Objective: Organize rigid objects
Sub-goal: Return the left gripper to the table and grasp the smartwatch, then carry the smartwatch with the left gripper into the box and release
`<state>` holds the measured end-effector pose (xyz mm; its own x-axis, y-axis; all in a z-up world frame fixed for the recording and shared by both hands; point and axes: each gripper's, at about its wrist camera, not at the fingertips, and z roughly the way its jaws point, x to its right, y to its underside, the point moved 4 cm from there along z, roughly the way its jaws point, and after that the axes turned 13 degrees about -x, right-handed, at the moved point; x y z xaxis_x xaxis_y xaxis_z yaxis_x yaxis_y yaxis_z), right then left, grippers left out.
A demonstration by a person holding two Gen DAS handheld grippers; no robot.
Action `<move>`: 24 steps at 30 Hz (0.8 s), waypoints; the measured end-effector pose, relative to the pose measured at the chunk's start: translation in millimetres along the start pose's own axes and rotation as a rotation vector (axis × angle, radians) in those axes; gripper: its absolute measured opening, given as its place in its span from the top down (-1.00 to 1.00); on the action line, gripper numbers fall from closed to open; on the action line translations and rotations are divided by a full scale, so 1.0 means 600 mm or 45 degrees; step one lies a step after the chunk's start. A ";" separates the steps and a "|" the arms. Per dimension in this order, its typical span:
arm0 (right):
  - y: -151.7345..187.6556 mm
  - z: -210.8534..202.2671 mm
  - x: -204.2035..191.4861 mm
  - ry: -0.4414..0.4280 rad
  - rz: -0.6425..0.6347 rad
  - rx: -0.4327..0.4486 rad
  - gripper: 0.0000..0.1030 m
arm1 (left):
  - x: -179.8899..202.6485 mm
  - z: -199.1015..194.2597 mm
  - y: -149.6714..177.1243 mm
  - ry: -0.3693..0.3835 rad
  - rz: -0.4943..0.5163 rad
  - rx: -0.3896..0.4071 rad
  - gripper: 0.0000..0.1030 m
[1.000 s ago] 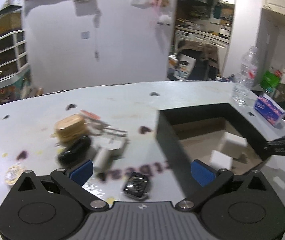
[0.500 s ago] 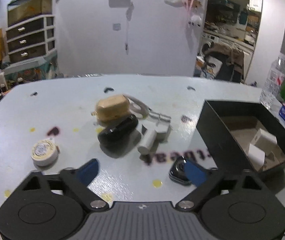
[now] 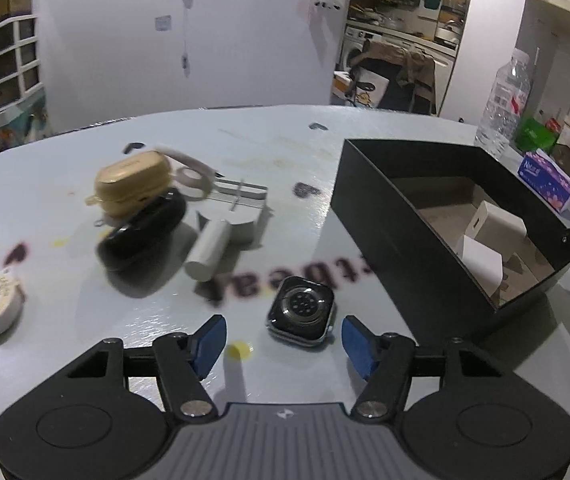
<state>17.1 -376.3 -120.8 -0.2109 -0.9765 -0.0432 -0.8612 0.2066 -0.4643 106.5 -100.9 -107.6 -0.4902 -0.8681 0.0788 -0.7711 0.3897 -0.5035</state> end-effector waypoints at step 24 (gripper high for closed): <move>0.000 0.000 0.001 0.001 0.005 -0.001 0.94 | 0.012 0.004 -0.032 -0.060 -0.003 0.097 0.21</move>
<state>16.8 -376.9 -120.7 -0.2142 -0.9758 -0.0445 -0.8607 0.2101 -0.4637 118.8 -115.1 -99.3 -0.4674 -0.8831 0.0399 -0.7379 0.3649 -0.5677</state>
